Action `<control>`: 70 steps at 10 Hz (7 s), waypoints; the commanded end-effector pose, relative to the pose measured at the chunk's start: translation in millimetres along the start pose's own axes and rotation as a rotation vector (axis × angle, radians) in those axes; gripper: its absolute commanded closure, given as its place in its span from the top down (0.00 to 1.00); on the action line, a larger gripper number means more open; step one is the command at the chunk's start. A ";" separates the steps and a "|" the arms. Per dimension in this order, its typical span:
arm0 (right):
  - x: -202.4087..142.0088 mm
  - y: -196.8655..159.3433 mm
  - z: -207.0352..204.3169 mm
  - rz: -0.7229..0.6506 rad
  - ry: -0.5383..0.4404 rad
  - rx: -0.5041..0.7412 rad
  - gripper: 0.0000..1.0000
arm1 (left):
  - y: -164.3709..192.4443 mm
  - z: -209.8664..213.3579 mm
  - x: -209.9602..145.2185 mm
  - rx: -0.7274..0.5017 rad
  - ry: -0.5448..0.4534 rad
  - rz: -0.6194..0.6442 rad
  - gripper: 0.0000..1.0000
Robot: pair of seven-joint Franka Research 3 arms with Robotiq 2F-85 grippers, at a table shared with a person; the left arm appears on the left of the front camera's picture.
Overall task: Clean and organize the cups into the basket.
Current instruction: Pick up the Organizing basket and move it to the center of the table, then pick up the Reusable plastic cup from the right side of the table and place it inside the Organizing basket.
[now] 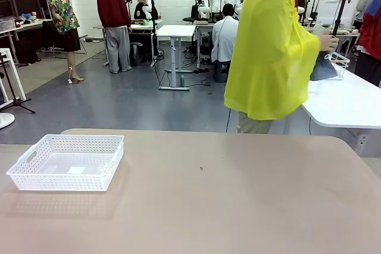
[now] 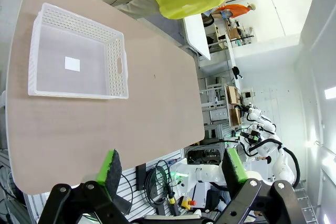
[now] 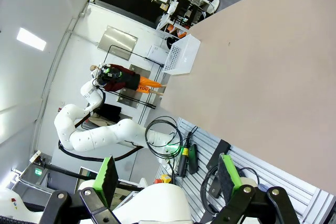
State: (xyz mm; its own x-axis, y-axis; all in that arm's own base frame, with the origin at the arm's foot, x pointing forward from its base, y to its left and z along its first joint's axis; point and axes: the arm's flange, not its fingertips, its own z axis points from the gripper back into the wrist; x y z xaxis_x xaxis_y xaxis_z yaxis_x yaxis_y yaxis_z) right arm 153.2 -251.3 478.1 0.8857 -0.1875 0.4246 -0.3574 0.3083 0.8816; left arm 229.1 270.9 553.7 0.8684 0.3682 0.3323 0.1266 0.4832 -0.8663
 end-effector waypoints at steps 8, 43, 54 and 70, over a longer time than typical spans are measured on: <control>-1.4 0.9 1.0 0.009 0.002 0.005 1.00 | -1.2 0.8 -0.6 0.000 0.000 0.013 1.00; 86.0 -163.8 -267.9 1.053 0.267 -0.144 1.00 | -25.2 -202.6 144.7 0.870 0.199 -0.510 1.00; 115.6 -198.7 -309.1 1.052 0.296 -0.076 1.00 | 8.7 -259.3 142.7 1.092 0.353 -0.354 1.00; 134.6 -221.3 -316.5 1.171 0.151 0.005 1.00 | 80.2 -295.6 134.4 1.035 0.405 -0.277 1.00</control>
State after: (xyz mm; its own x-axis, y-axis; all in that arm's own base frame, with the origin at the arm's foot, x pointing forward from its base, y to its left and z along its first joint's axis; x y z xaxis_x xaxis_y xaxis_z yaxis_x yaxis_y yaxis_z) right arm 444.4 -45.4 277.5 0.1045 0.3623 0.9262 -0.9682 0.2500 0.0115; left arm 495.1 119.2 420.4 0.9887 -0.0207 0.1485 0.0222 0.9997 -0.0083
